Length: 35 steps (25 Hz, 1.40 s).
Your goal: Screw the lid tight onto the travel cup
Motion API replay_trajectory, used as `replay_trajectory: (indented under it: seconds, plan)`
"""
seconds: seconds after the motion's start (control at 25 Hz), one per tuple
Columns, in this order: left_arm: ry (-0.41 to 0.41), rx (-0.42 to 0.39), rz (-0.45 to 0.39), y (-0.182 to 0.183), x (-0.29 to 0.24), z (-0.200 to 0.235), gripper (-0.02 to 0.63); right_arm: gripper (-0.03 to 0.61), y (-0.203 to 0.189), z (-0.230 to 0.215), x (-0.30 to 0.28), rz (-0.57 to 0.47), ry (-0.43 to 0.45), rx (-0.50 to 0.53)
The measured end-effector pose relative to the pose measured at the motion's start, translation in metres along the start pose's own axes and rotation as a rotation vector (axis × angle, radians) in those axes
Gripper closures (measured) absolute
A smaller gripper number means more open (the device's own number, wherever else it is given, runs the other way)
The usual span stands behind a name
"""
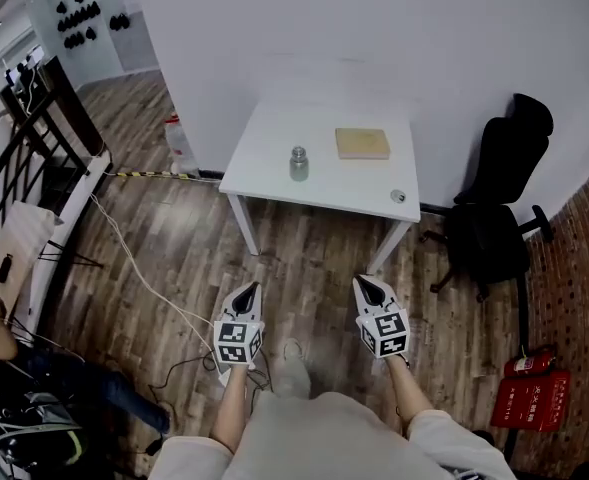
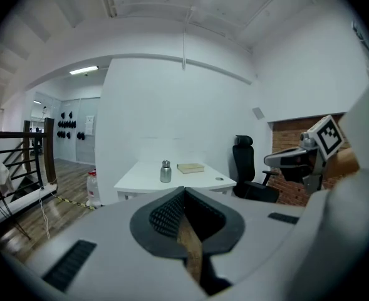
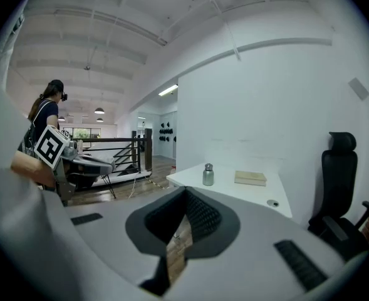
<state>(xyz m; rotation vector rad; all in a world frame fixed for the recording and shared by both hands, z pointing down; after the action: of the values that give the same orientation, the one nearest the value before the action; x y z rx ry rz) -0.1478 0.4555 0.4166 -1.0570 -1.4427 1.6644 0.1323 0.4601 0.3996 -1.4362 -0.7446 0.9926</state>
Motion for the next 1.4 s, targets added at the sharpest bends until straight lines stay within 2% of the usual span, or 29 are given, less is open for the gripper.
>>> replay_trajectory:
  seconds: [0.2,0.52,1.08,1.4]
  plan:
    - [-0.012,0.023,0.002,0.009,-0.043,0.045,0.606,0.580,0.028,-0.012,-0.055,0.003,0.000,0.041]
    - [-0.056,0.013,-0.030,0.029,-0.103,0.083,0.606,0.580,0.053,-0.035,-0.118,-0.004,-0.028,0.078]
    - [-0.068,0.013,-0.036,0.040,-0.162,0.123,0.606,0.580,0.042,-0.051,-0.189,-0.008,-0.039,0.035]
    - [-0.097,0.003,-0.006,0.036,-0.195,0.130,0.606,0.580,0.035,-0.059,-0.213,0.003,-0.044,0.015]
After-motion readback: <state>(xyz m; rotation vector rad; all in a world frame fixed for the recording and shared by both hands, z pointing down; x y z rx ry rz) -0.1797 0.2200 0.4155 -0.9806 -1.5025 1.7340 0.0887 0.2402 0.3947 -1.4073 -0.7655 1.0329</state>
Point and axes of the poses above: the fingertips, and each gripper's own axes: x backward along the fingers, z to its left, y out of its top, the point moved 6 cm from there along x, backward along the fingers, and after that the axes turned 9 degrees about -z, right-handed, at the moved point
